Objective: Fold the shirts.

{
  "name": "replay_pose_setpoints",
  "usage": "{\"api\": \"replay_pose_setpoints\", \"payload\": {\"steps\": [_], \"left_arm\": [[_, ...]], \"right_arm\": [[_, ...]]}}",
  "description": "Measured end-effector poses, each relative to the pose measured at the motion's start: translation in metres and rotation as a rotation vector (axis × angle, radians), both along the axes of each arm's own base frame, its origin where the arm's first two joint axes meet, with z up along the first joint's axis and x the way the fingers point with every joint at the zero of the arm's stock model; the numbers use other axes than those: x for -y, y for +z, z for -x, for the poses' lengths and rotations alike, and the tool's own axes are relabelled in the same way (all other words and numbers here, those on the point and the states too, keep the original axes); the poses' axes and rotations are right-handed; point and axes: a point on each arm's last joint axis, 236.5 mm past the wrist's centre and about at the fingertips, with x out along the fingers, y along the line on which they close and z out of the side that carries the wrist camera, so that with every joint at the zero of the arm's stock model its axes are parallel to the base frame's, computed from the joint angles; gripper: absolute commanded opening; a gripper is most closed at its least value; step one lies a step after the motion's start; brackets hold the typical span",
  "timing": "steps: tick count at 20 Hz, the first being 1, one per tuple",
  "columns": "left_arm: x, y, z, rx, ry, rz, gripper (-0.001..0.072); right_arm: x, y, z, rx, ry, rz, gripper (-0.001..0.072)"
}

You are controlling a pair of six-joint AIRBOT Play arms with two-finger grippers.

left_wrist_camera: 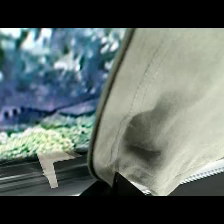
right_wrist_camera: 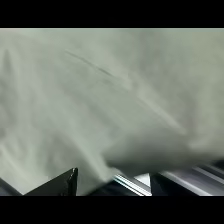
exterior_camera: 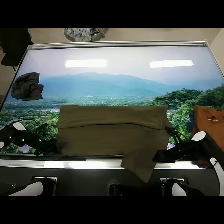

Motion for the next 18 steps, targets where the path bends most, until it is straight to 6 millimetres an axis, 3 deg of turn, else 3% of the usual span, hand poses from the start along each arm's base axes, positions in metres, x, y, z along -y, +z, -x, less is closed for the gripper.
{"api": "replay_pose_setpoints", "payload": {"steps": [2, 3, 10, 14, 18], "left_arm": [[0.0, 0.0, 0.0, 0.003, -0.005, 0.001, 0.0031], [0.0, 0.0, 0.0, 0.003, -0.006, 0.001, 0.0031], [-0.003, 0.002, -0.005, 0.031, -0.019, -0.012, 0.003], [-0.019, 0.009, -0.041, 0.189, -0.001, -0.091, 0.0029], [-0.01, 0.028, -0.057, 0.24, 0.026, -0.045, 0.0028]], "right_arm": [[-0.002, -0.005, -0.006, 0.019, -0.044, 0.003, 0.0331], [-0.002, -0.007, -0.008, 0.024, -0.058, 0.008, 0.0044], [0.0, -0.006, -0.015, 0.052, -0.059, 0.015, 0.0038], [0.002, 0.013, -0.032, 0.105, -0.029, -0.002, 0.0038], [0.006, 0.034, -0.056, 0.175, -0.02, -0.005, 0.0038]]}}
